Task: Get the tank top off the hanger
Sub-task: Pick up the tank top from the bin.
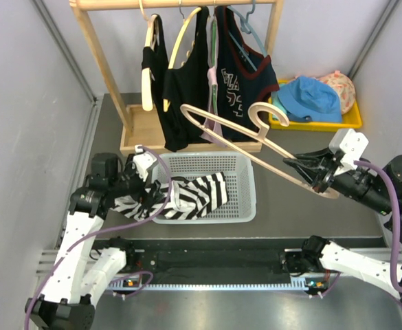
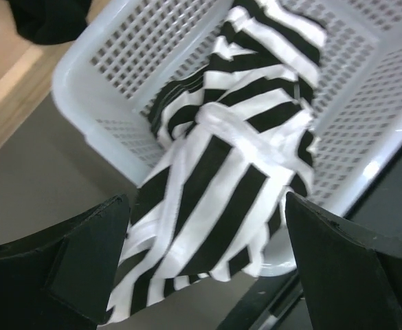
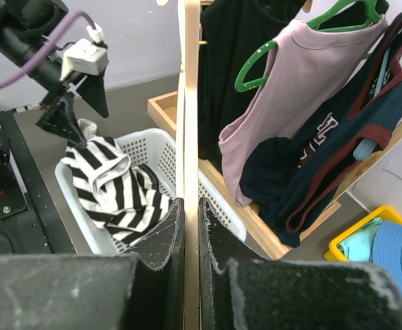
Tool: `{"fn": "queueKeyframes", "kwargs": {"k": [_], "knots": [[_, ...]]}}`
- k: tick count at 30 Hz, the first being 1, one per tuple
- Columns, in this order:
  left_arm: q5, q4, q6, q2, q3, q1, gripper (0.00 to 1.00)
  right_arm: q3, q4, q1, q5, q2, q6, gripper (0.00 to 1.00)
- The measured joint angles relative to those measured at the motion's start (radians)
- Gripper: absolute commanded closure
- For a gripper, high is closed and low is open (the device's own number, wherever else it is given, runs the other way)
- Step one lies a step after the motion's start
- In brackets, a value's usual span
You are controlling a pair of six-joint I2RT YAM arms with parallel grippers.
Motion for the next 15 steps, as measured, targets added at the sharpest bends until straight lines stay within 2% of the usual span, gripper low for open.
{"fn": "queueKeyframes", "kwargs": {"k": [9, 13, 14, 15], "knots": [[-0.121, 0.025, 0.167, 0.132, -0.133, 0.000, 0.03, 0.000, -0.005, 0.000, 0.000, 0.000, 0.013, 1.00], [-0.122, 0.023, 0.196, 0.166, -0.138, 0.000, 0.37, 0.000, -0.017, 0.000, 0.000, 0.000, 0.016, 1.00], [-0.112, 0.022, 0.205, 0.173, -0.138, 0.000, 0.59, 0.000, -0.018, 0.000, 0.000, 0.000, 0.017, 1.00], [-0.105, 0.021, 0.210, 0.179, -0.138, 0.000, 0.70, 0.001, -0.017, 0.000, 0.000, 0.000, 0.018, 1.00]]}}
